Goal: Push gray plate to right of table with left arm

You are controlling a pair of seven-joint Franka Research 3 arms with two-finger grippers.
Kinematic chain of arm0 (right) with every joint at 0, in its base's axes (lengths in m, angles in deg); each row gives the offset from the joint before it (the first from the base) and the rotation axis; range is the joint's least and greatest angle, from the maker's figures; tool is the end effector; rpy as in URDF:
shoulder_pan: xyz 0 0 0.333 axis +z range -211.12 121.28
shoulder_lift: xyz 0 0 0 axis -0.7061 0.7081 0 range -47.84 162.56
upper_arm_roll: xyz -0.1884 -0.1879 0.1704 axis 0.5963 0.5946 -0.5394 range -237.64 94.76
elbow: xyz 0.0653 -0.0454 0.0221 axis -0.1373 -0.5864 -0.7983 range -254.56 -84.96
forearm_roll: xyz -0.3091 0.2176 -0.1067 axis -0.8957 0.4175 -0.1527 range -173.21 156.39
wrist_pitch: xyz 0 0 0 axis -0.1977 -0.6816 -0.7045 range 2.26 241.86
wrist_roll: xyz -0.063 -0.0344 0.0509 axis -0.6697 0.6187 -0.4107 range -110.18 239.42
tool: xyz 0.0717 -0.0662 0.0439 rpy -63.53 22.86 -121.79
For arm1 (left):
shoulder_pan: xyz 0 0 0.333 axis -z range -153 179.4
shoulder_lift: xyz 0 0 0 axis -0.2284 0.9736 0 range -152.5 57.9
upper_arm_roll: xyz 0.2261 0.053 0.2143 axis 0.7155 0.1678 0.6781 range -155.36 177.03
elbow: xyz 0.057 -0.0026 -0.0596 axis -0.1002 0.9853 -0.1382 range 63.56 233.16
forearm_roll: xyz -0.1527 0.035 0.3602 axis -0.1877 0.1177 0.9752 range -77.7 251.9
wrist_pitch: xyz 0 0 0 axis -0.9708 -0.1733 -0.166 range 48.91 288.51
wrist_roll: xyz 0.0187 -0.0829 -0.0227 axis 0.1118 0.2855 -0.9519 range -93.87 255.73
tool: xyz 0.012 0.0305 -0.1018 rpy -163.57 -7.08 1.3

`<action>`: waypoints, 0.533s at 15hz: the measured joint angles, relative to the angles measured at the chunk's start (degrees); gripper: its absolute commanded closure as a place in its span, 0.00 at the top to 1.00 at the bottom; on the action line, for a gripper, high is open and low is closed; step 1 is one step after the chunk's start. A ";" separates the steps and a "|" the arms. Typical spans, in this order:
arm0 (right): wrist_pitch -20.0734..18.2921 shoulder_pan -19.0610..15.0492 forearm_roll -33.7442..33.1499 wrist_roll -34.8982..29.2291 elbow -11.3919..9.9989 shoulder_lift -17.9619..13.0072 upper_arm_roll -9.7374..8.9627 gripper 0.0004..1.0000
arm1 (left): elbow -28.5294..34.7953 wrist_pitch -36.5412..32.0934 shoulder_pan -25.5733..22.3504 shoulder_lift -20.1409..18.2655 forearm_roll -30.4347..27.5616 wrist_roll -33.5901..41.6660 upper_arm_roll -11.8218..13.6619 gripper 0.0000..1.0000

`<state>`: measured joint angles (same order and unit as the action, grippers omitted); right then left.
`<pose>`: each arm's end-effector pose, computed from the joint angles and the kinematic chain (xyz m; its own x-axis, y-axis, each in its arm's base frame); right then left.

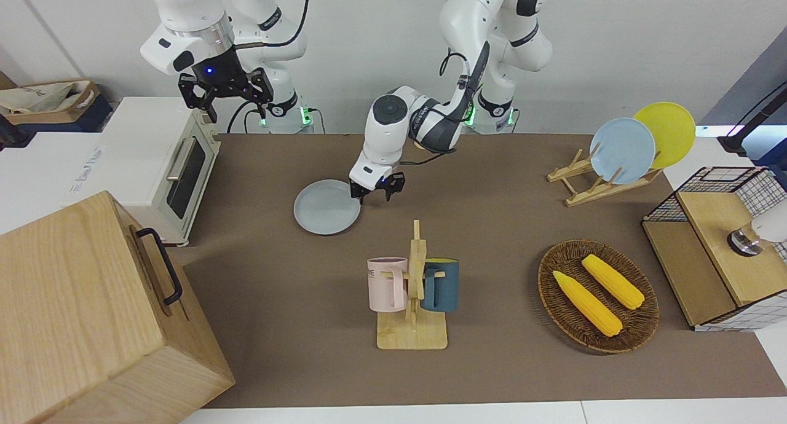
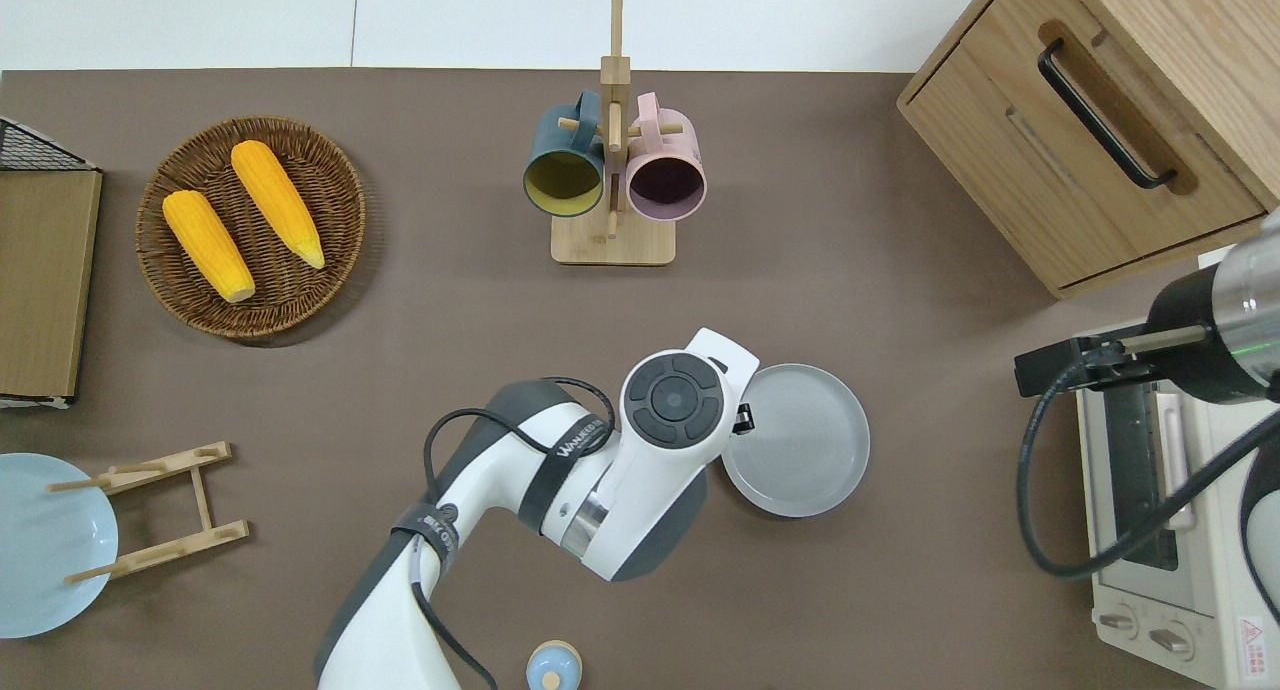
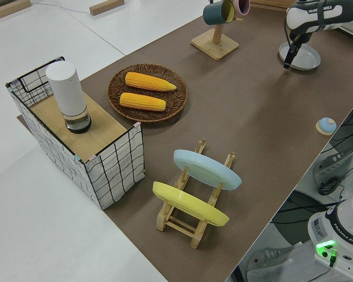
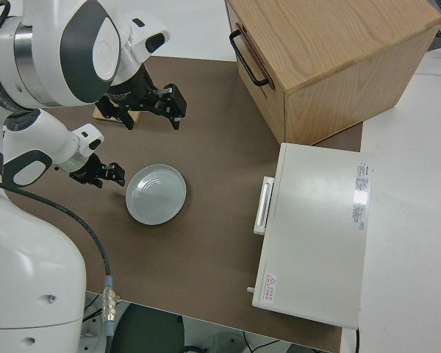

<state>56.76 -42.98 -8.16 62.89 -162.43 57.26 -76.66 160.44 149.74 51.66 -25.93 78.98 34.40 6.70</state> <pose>0.5308 0.0671 0.6574 0.9925 0.0950 -0.0763 0.0951 -0.9955 -0.0020 0.4732 -0.4372 0.3404 0.9842 0.1499 -0.0944 0.1597 -0.9814 0.1068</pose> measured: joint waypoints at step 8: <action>0.00 0.00 0.00 0.00 0.00 0.00 0.00 0.98 | 4.64 -6.56 -8.48 -10.03 -1.88 10.72 0.21 0.98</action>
<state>56.76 -42.98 -8.16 62.89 -162.43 57.26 -76.66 165.07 143.18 43.18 -35.96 77.10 45.12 6.92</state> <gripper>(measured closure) 0.013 0.022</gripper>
